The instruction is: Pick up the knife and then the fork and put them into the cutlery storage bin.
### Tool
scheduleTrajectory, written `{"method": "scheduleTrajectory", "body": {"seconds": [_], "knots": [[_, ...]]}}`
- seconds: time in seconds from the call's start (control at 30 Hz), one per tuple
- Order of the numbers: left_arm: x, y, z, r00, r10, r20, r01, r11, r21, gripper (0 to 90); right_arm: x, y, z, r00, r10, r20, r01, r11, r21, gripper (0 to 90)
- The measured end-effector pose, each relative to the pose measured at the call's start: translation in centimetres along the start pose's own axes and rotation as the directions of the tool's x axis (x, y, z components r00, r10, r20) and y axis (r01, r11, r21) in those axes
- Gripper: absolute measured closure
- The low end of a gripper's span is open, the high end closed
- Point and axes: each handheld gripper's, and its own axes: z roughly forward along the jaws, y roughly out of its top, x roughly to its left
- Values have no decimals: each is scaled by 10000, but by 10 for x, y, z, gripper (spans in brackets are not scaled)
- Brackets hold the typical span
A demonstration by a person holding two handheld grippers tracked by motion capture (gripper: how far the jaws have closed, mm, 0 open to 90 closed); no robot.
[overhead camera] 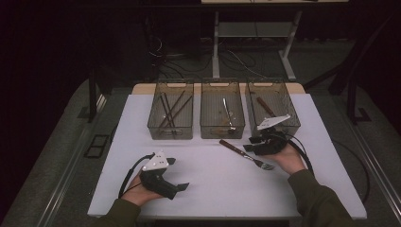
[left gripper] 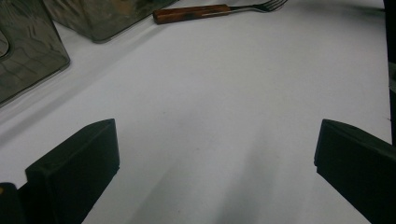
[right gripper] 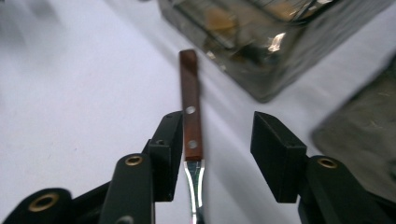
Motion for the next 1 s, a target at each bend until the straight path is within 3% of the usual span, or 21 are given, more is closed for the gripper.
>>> {"method": "scheduleTrajectory", "body": {"seconds": [0.43,0.6,0.8,1.0], "knots": [[-1,0,1,10000,24,46,-24,10000,29,0,7,-1,21,9983,-462,-347,492,9947,903,682],[-1,0,1,10000,26,54,-26,10000,21,0,9,-1,27,9975,-666,-223,688,9906,1180,707],[-1,0,1,10000,24,55,-25,10000,38,0,13,1,31,9935,-1137,23,1119,9810,1587,754],[-1,1,1,10000,49,74,-49,10000,61,0,13,9,33,9892,-1466,-92,1449,9638,2240,758]]}}
